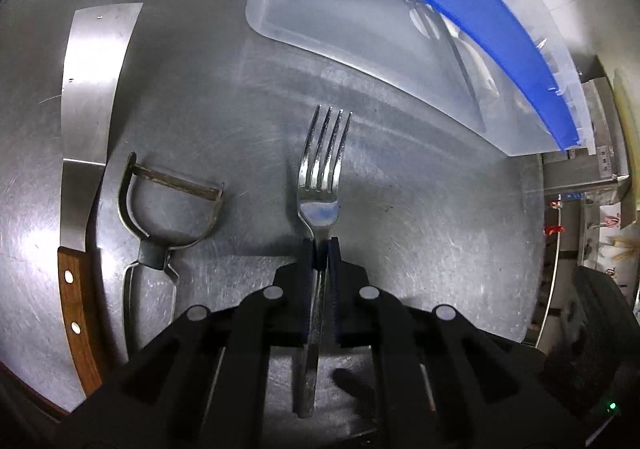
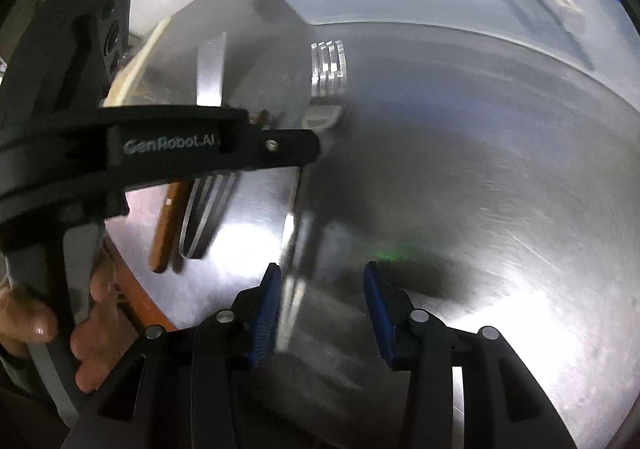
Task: Organize utensils
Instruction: 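Close the right gripper on the fork and lift it toward the clear box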
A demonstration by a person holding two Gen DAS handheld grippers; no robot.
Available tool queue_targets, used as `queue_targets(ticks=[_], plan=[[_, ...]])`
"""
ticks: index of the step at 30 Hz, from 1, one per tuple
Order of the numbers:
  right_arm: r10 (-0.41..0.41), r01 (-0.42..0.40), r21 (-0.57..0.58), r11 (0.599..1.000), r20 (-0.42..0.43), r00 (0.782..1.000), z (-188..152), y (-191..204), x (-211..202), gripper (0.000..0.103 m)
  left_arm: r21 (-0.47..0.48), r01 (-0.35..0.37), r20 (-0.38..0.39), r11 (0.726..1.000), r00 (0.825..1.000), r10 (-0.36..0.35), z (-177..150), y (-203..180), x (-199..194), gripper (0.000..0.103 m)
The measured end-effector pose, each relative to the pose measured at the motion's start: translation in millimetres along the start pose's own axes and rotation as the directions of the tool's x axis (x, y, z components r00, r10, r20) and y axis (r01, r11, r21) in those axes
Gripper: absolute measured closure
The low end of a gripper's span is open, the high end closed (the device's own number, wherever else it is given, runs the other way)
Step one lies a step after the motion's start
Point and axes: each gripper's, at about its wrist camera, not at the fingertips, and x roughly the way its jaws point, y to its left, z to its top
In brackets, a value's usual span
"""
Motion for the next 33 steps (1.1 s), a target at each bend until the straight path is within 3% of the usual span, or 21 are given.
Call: queue_targets(ticks=[3,9,10,12,20,24,27,33], plan=[[0.069,-0.069,0.004,0.998,-0.008,0.998,6.7,5.2,12.6,0.059,0.004,0.022,0.000,1.000,1.000,-0.022,-1.9,5.8,-7.4,0.096],[0.134,-0.133,-0.028,0.991,0.059,0.989,19.5,17.4,27.2,0.059,0.010,0.059,-0.018,0.998,0.998,-0.059,-3.8,4.3,-6.7,0.096],[0.137,-0.136,-0.026,0.990,0.068,0.988,20.9,18.6,28.5,0.061,0.011,0.060,-0.018,0.998,0.998,-0.060,-4.3,5.5,-8.5,0.096],[0.092,-0.091,-0.021,0.996,0.070,0.993,22.4,18.9,28.9,0.090,0.015,0.056,-0.014,0.998,0.998,-0.056,-3.5,5.4,-8.7,0.096],[0.147,-0.153,0.089,0.984,0.070,0.987,26.4,2.8,26.4,0.093,0.001,0.103,-0.028,0.995,0.994,-0.103,-2.0,8.3,-10.6,0.096],[0.170,-0.179,0.101,0.979,0.092,0.981,15.9,1.0,2.7,0.093,0.024,0.169,-0.023,0.985,0.985,-0.169,-6.9,-2.2,-31.2,0.096],[0.178,-0.189,0.065,0.980,0.144,0.973,14.6,12.7,-32.6,0.095,0.096,0.199,0.029,0.975,0.979,-0.202,-15.1,-18.5,-63.5,0.096],[0.180,-0.186,-0.007,0.983,0.287,0.941,28.1,32.4,-105.0,0.096,0.251,0.248,0.172,0.936,0.940,-0.295,-11.0,-55.2,-131.9,0.096]])
